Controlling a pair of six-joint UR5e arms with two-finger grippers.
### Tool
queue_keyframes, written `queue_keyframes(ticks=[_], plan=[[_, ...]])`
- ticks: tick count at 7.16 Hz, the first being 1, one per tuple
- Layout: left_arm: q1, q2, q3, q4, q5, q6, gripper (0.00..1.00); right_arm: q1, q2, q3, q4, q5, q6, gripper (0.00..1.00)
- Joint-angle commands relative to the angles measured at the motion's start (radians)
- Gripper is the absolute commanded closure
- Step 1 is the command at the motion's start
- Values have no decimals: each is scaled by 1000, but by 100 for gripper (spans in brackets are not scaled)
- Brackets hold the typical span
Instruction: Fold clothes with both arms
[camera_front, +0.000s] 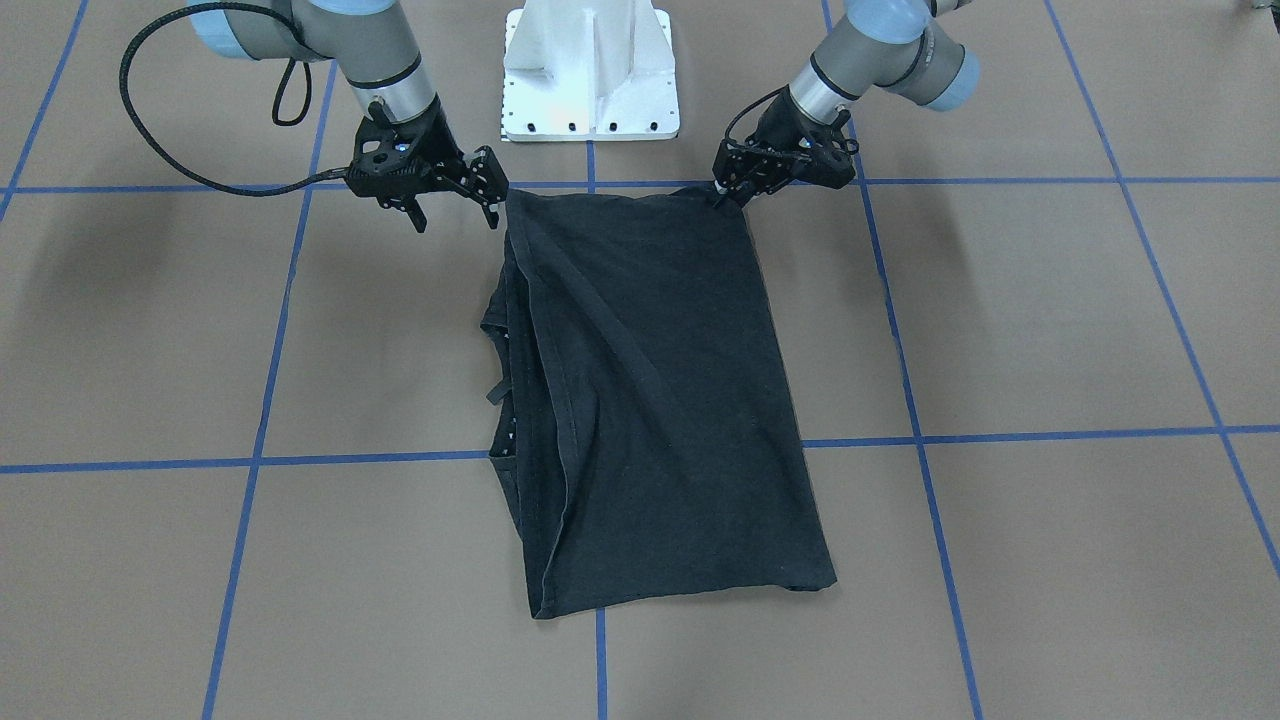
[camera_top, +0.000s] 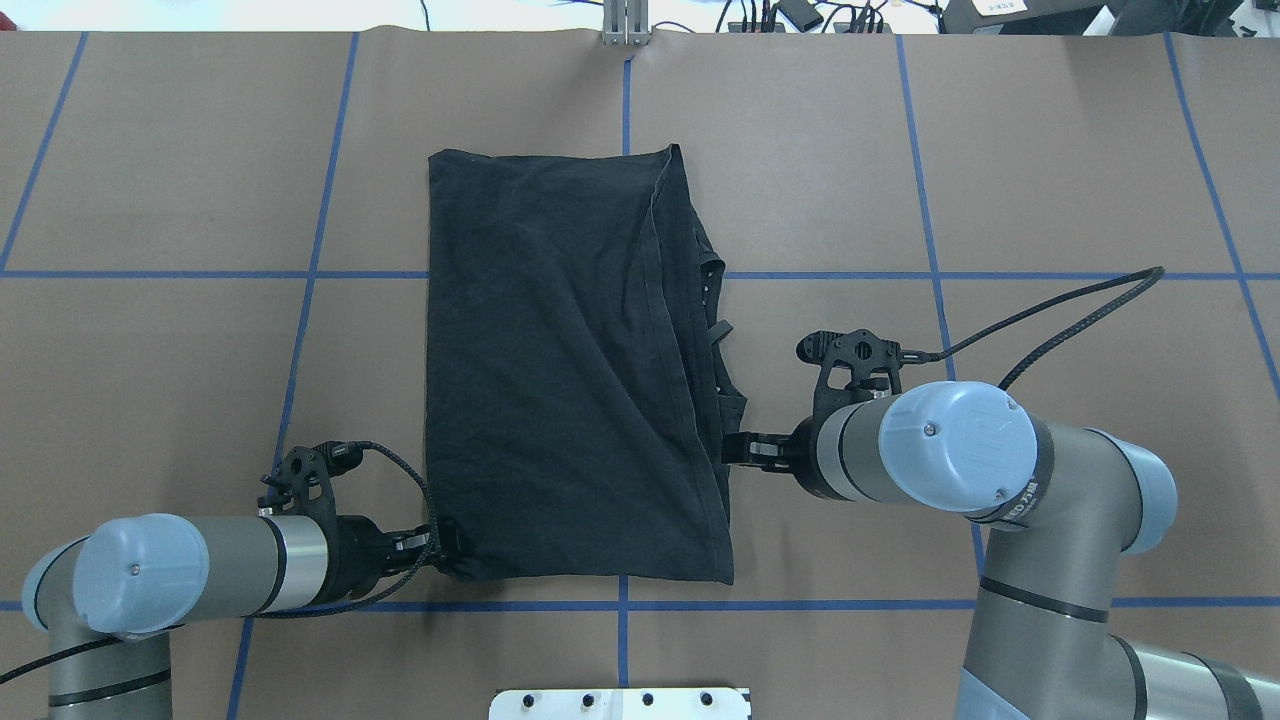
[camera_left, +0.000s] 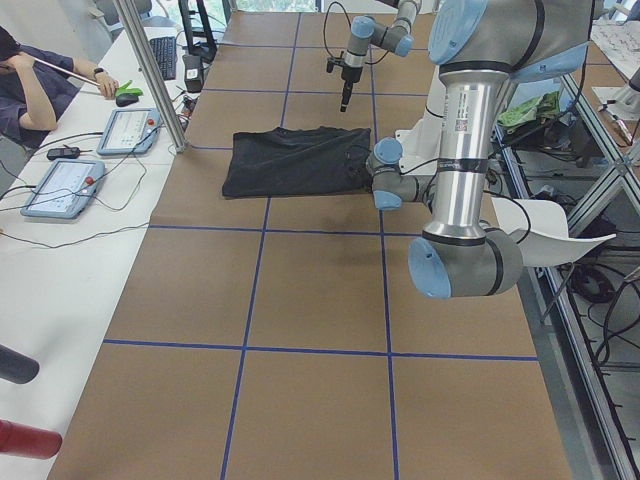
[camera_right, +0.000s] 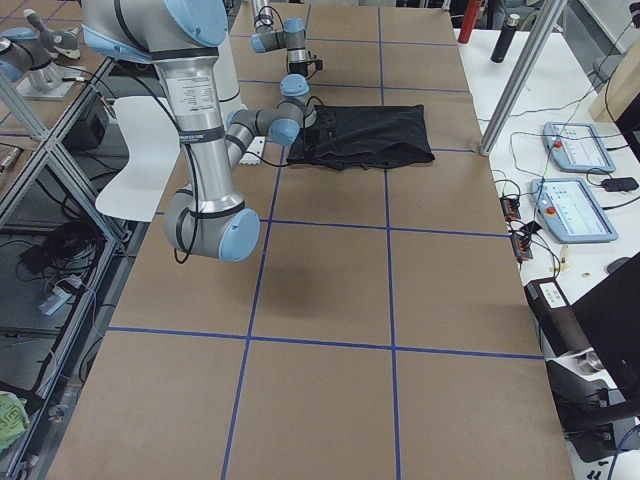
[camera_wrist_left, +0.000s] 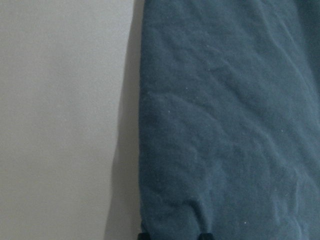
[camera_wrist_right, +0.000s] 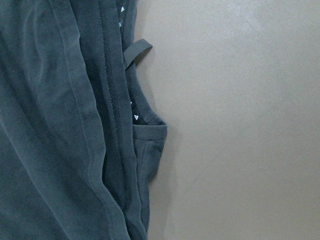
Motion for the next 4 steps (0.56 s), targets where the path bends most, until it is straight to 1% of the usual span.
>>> queue_keyframes(ticks=[1,3,4], plan=[[0,3,-2,0,-1,0,100,-2,4,-11,0,-1,5,1],[0,1,-4,0,-1,0,100,-10,68,-88,5,-53,21,1],[0,1,-4,0,-1,0,100,-16,115,-140,6,-70,78,2]])
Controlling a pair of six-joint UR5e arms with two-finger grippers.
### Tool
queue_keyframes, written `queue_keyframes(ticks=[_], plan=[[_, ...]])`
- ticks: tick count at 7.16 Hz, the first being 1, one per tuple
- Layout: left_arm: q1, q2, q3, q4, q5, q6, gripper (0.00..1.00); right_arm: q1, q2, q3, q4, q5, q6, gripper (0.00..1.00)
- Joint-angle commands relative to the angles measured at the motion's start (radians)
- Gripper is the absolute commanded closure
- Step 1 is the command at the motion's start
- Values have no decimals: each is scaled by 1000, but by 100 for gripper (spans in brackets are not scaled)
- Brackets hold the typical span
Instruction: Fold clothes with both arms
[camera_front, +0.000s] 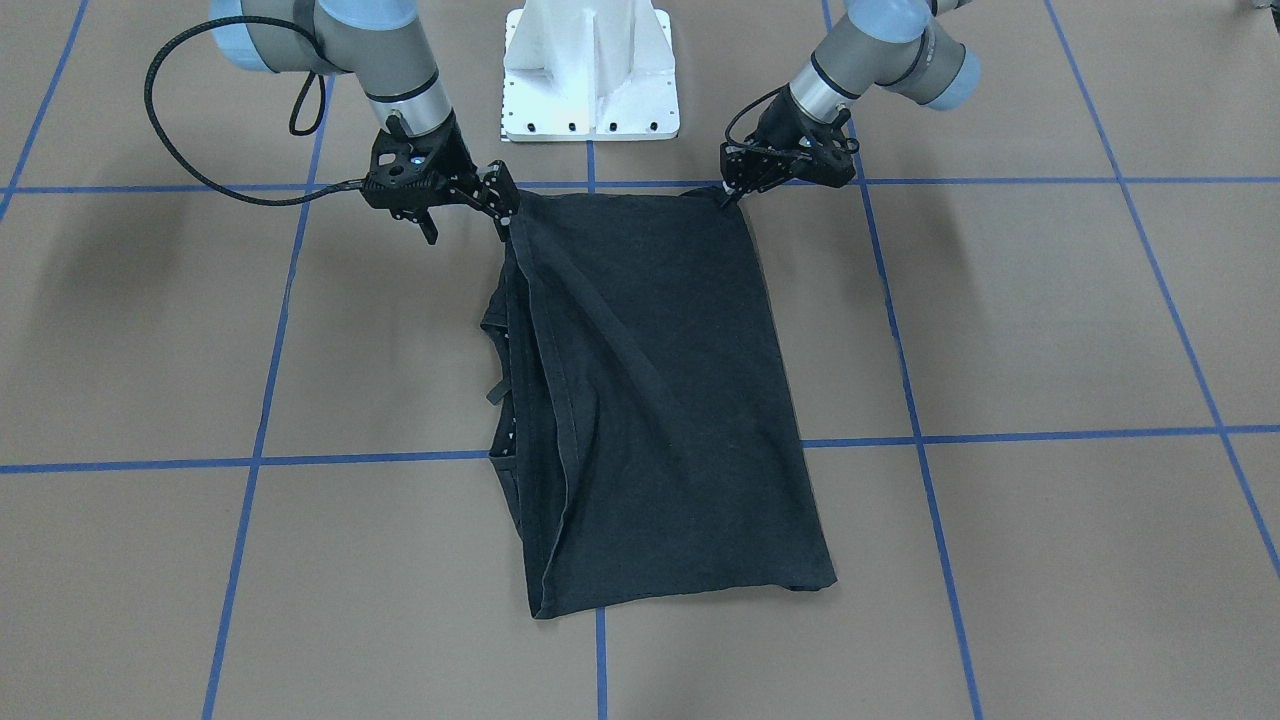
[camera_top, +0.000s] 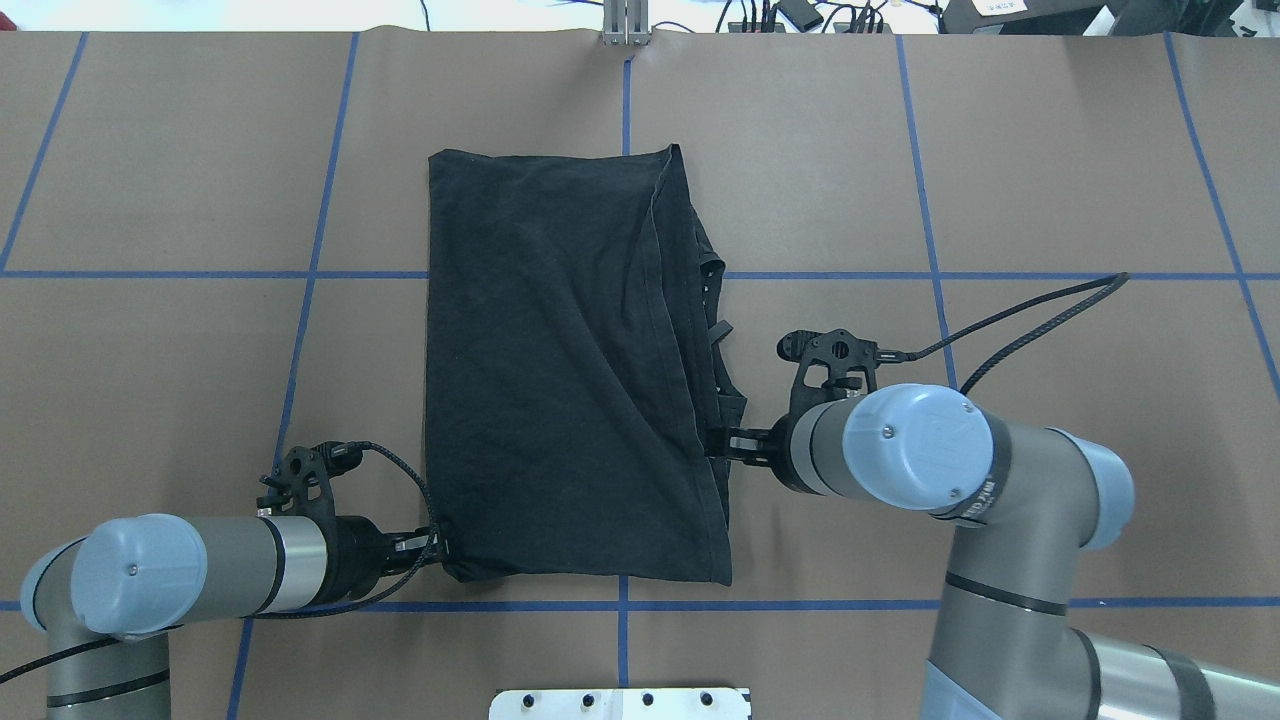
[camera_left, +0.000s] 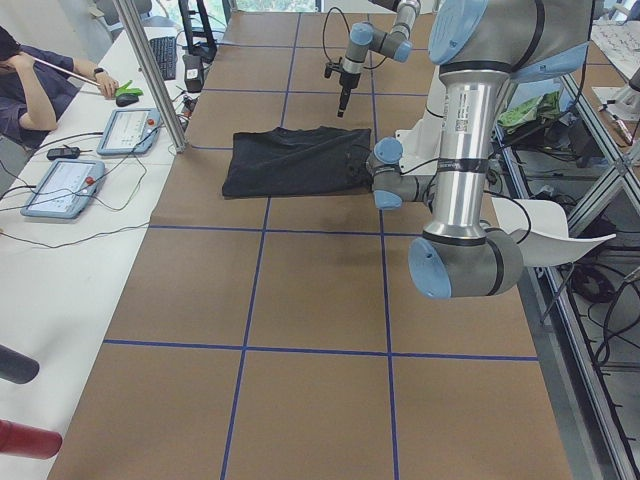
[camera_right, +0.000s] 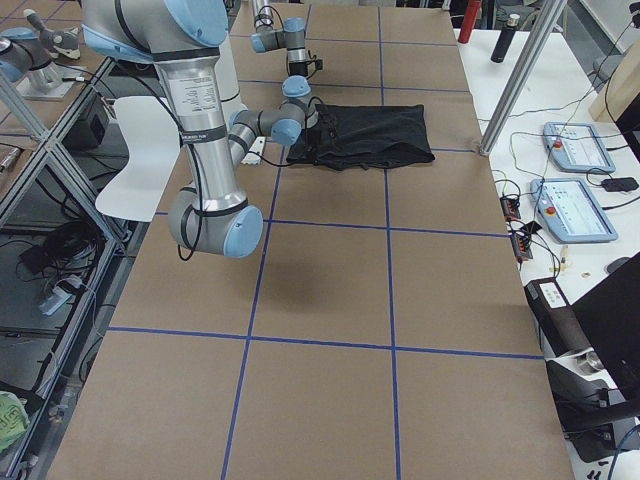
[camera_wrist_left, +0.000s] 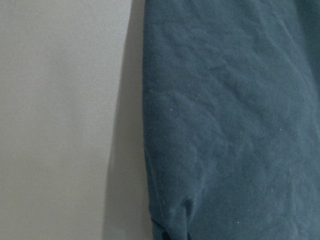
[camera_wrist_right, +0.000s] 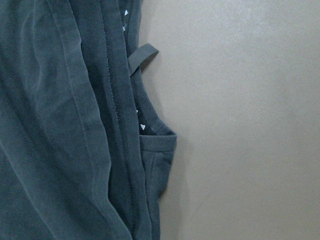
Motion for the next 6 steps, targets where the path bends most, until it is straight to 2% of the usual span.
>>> queue_keyframes(ticks=[1,4,5,6], plan=[[0,-1,-1,0,0,0,100,-29,74,-81,0,-53,60,3],[0,-1,-1,0,-2,0,100,-78,72,-101,-1,-114,60,2],[2,-1,-1,0,-2,0,100,-87,72,-115,0,-124,60,5],[0,1,-1,0,-2,0,100,-92,72,-119,0,-124,59,12]])
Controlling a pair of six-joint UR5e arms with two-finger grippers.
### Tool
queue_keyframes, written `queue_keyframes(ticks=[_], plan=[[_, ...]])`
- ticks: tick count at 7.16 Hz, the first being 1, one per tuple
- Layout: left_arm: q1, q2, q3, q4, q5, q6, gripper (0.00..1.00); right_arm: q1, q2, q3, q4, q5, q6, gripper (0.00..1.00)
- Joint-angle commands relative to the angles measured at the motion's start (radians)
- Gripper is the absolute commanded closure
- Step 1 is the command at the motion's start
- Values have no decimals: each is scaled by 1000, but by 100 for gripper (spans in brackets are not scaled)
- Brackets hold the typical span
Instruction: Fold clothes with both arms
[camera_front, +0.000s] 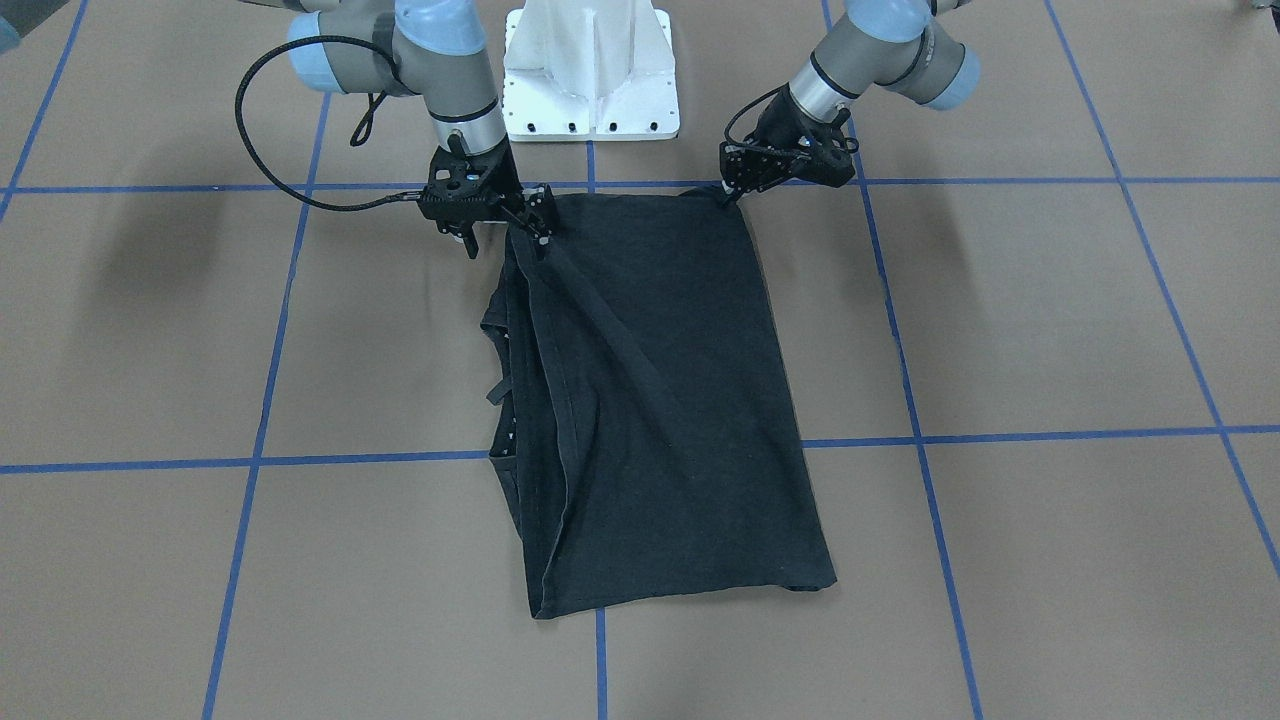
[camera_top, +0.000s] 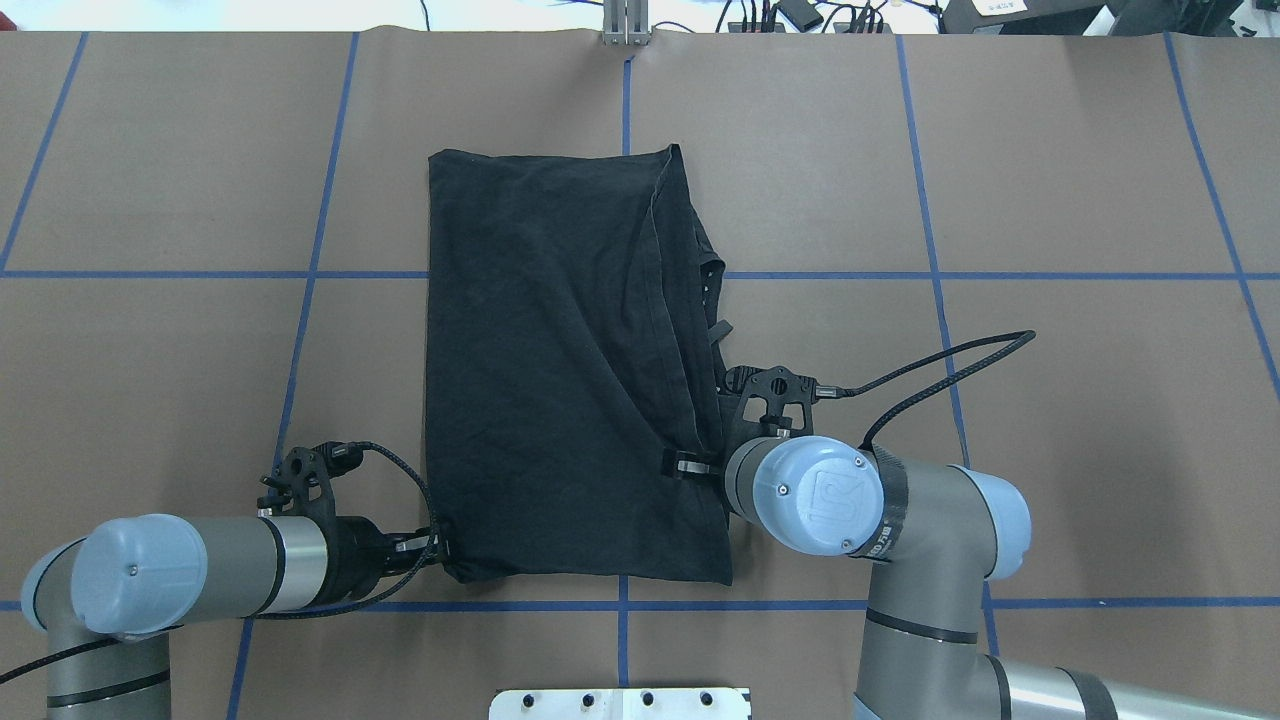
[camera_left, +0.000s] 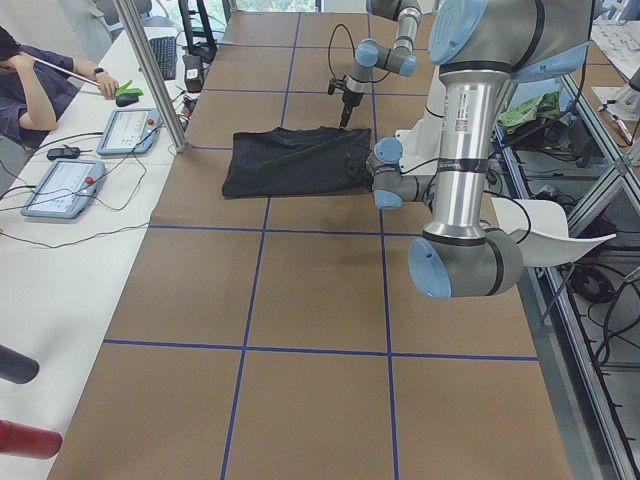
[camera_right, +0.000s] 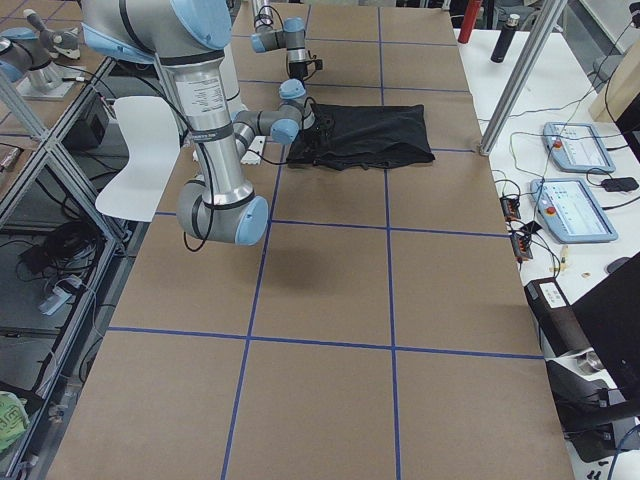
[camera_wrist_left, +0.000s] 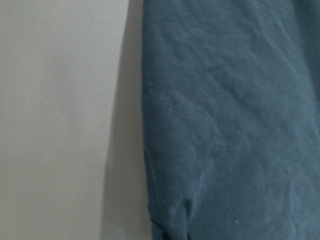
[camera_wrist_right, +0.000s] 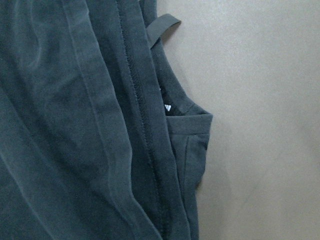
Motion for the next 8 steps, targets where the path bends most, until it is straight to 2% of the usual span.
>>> queue_keyframes(ticks=[1,3,4,8], plan=[[-1,1,0,0,0,0,100,-13,2,-12,0,-8,-7,20],[1,1,2,0,0,0,100,-13,3,-10,0,-8,-16,49],[-1,1,0,0,0,0,100,-13,3,-10,0,-6,-18,53],[-1,3,-3,0,0,0,100,-14,2,-10,0,-5,-18,52]])
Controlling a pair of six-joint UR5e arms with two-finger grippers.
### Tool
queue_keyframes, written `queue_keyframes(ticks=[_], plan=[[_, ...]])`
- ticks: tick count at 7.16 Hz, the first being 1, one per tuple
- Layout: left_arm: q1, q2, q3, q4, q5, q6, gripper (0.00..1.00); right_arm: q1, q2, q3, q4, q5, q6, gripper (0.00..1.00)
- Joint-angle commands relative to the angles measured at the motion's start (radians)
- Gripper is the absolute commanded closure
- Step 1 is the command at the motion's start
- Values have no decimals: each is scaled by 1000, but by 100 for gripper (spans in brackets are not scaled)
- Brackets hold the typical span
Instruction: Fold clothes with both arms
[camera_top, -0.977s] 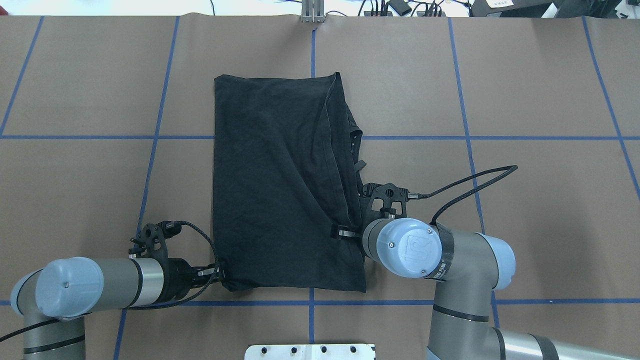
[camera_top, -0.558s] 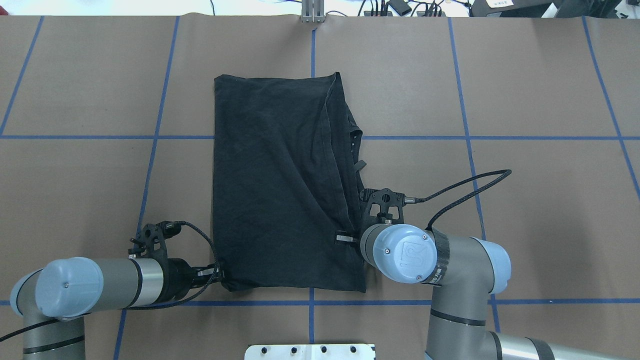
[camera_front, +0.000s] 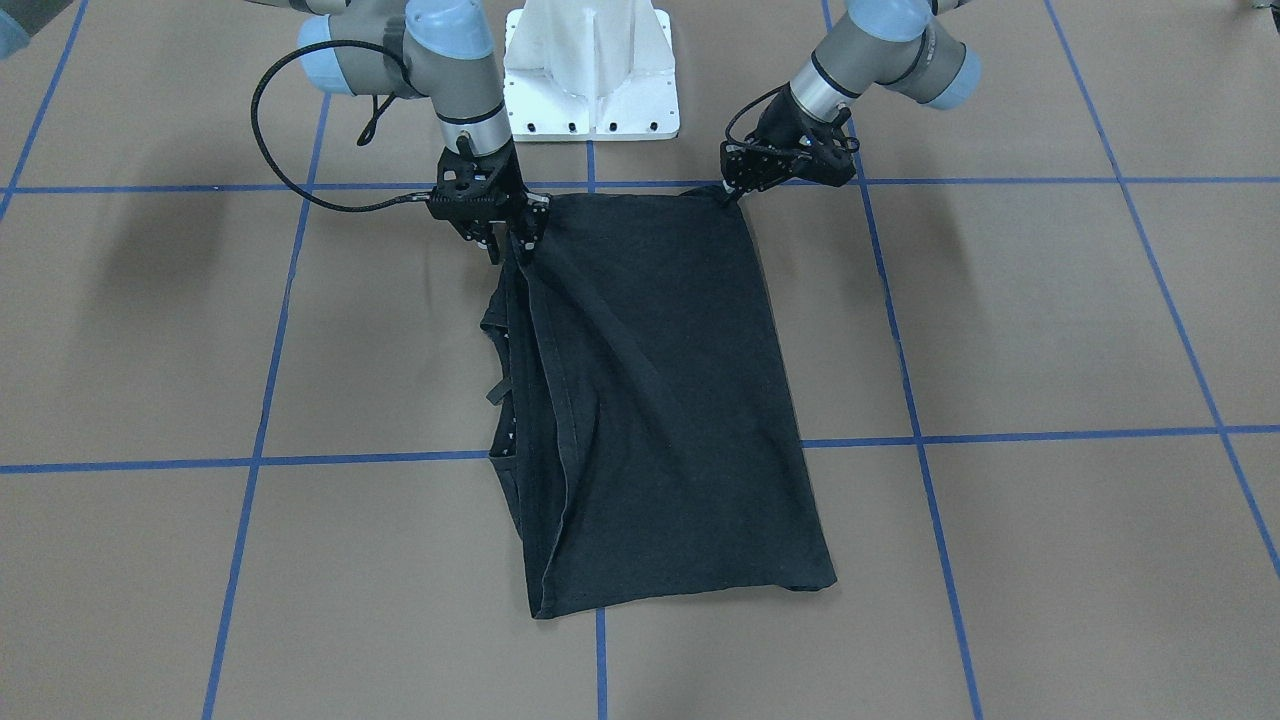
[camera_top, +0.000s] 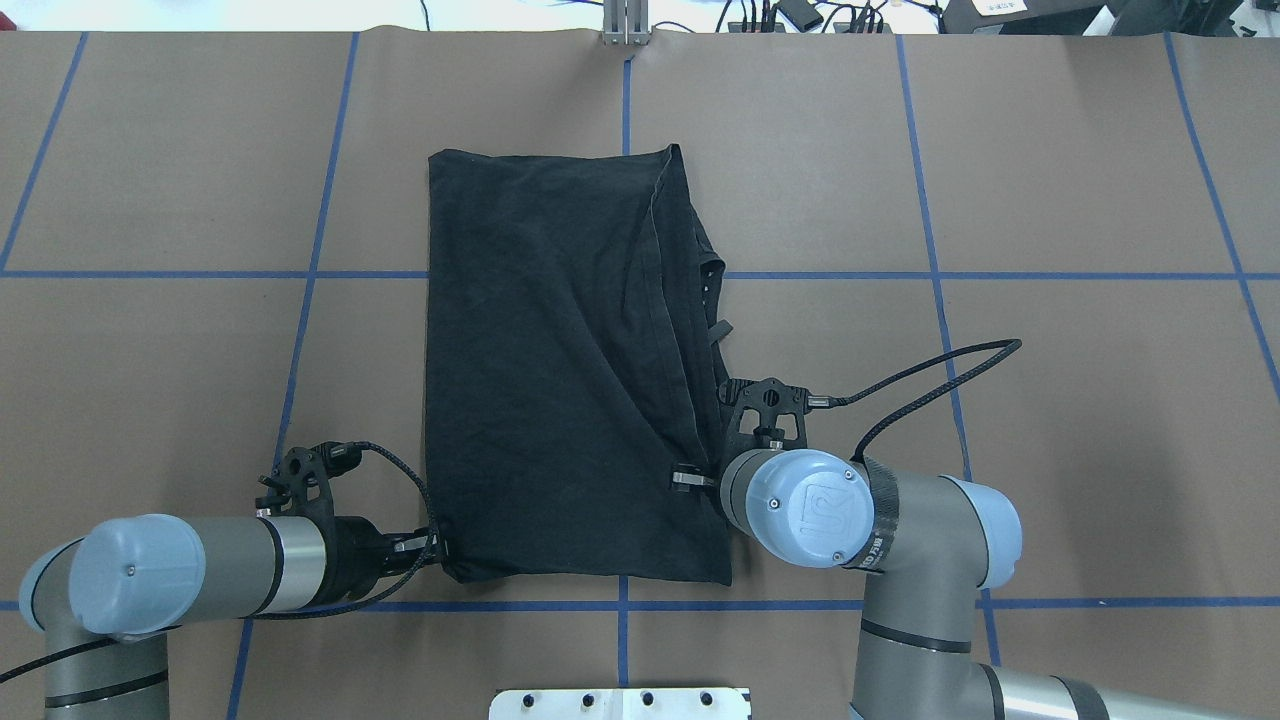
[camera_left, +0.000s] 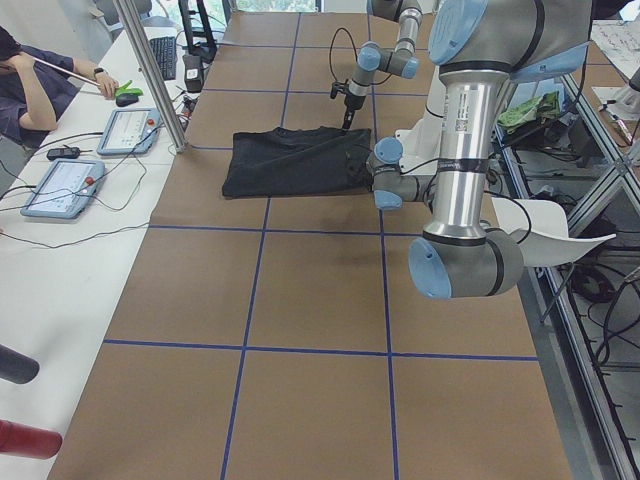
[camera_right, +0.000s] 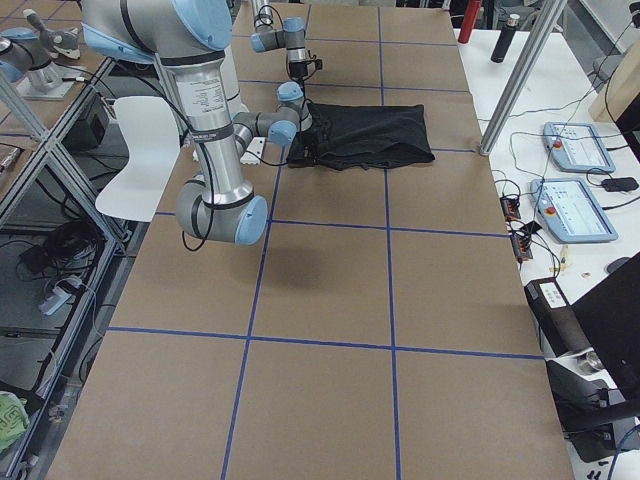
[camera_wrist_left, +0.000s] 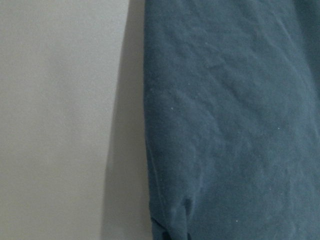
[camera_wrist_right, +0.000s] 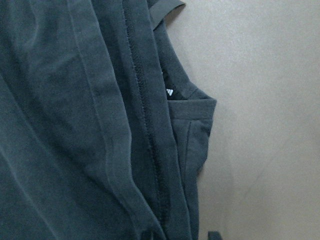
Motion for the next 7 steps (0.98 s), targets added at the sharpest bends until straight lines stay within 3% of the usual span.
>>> queue_keyframes(ticks=[1,3,7], plan=[[0,0,0,0,0,0,100,-1,0,0,0,-2,0,52],[0,0,-2,0,-2,2,100,-2,0,0,0,-2,0,57],[1,2,-2,0,-2,3,100,-4,0,-2,0,0,0,57]])
